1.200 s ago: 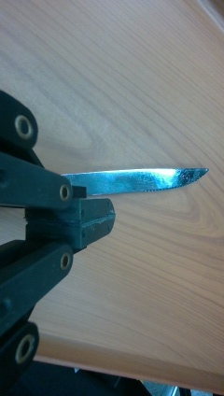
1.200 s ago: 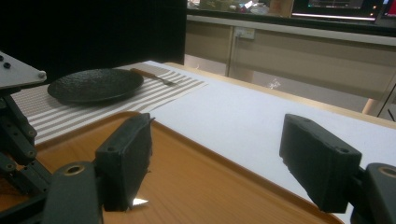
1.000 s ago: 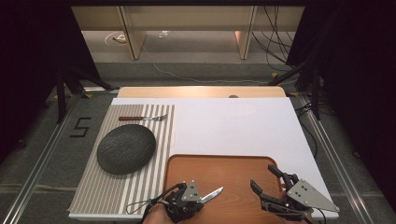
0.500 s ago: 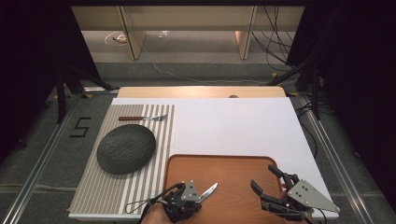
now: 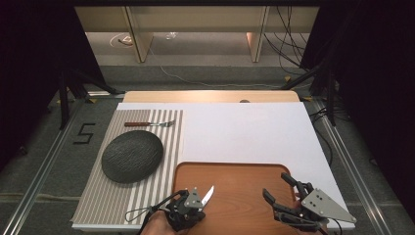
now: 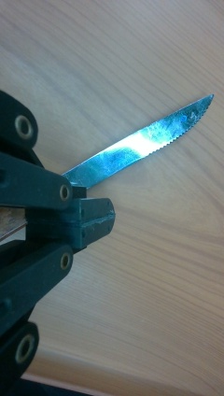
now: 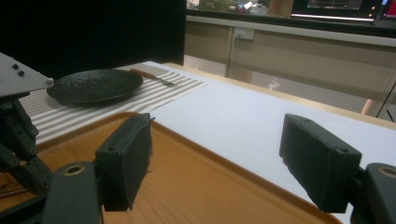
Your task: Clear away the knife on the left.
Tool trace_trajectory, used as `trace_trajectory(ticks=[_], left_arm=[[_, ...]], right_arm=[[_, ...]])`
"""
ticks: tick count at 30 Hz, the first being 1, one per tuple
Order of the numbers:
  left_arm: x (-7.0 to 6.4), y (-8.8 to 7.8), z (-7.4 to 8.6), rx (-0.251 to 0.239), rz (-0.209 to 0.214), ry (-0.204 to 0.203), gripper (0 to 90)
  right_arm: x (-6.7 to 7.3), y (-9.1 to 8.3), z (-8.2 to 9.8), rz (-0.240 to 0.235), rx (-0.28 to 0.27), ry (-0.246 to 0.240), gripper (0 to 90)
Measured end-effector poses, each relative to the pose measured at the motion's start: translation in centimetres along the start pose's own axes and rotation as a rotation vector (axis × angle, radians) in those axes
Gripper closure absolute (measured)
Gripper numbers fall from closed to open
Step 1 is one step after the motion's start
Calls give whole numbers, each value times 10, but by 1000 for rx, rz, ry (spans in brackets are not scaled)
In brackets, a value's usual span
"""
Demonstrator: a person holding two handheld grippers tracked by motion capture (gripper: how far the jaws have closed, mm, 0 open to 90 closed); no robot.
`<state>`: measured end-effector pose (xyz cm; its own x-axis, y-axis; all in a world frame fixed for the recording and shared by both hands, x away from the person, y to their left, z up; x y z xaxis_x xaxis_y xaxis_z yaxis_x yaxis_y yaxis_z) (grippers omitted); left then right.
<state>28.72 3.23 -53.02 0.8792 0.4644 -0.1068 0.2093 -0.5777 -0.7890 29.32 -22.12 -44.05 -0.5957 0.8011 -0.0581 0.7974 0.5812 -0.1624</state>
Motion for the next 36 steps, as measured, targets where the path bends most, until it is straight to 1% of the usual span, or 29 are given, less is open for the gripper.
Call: trace_trajectory(ticks=[4, 7, 8, 13, 17, 23, 36], left_arm=[[5, -4, 4, 3, -13, -11, 896], [10, -7, 7, 9, -43, -12, 896], [12, -8, 8, 8, -47, -14, 896], [17, -11, 11, 14, -55, -26, 896], [20, -14, 13, 19, -48, -34, 896], [23, -16, 17, 32, -49, -45, 896], [33, -21, 23, 47, -74, -64, 896]], right_arm=[[0, 0, 0, 0, 0, 0, 265], [0, 0, 0, 1, 1, 0, 265], [0, 0, 0, 1, 0, 1, 265], [0, 0, 0, 1, 1, 1, 266], [0, 0, 0, 1, 0, 1, 265], [0, 0, 0, 0, 1, -1, 265], [0, 0, 0, 1, 1, 1, 265]])
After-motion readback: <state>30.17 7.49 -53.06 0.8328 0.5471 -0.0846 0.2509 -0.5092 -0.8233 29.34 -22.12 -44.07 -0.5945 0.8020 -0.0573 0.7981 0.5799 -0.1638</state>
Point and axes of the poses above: each handheld gripper's, and its own axes: y roughly forward along the jaws, z roughly out of its underside, x roughly to its left, the point moved 7 cm from there along y, roughly forward along the jaws, and after that the axes turned 2 degrees about -x, right-handed, at the moved point
